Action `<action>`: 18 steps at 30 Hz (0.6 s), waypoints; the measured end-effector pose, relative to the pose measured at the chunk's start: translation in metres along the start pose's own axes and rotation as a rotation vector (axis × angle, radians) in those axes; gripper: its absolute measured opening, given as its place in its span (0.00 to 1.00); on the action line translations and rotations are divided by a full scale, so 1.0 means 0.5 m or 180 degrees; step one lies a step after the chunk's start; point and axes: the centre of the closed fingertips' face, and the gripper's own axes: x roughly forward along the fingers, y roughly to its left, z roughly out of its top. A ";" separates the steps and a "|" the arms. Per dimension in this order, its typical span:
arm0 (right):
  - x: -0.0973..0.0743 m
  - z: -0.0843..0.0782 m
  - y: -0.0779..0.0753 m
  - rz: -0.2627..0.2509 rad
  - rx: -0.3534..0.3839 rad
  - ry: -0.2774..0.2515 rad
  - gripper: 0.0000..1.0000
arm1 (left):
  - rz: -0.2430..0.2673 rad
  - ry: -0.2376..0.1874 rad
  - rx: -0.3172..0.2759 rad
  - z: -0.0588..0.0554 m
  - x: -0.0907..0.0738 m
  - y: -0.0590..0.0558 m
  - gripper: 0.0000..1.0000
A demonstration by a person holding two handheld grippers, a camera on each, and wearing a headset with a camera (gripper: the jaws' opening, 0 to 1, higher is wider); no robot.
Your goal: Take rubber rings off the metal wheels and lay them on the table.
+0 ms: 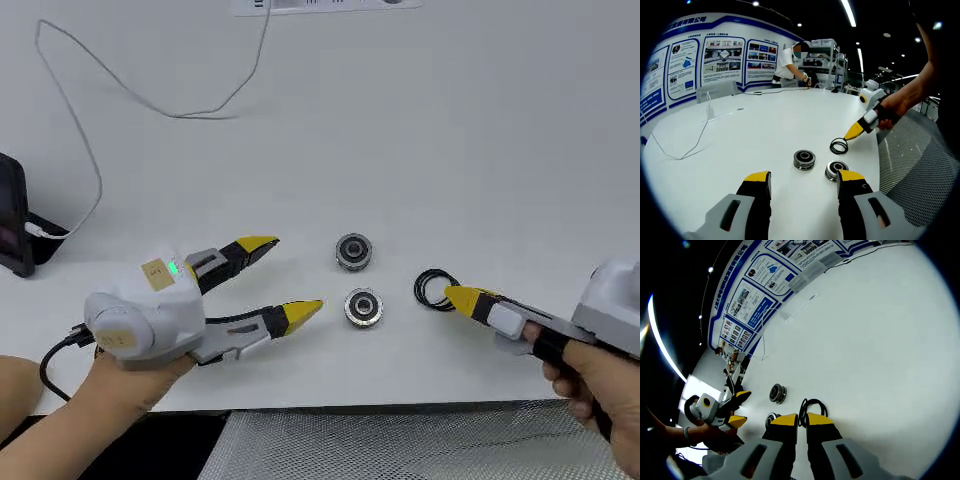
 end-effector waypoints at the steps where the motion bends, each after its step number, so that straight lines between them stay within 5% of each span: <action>1: -0.001 -0.002 -0.003 -0.0036 -0.0092 0.0022 0.09 | 0.0004 0.0010 0.0012 -0.001 0.000 0.000 0.53; 12: -0.019 -0.010 -0.014 -0.0126 -0.0732 0.0152 0.22 | 0.0016 0.0019 -0.0014 -0.004 -0.010 -0.003 0.54; 18: -0.025 -0.007 0.017 -0.0015 -0.1074 0.0147 0.27 | 0.0023 -0.0014 -0.0039 -0.001 -0.022 -0.011 0.54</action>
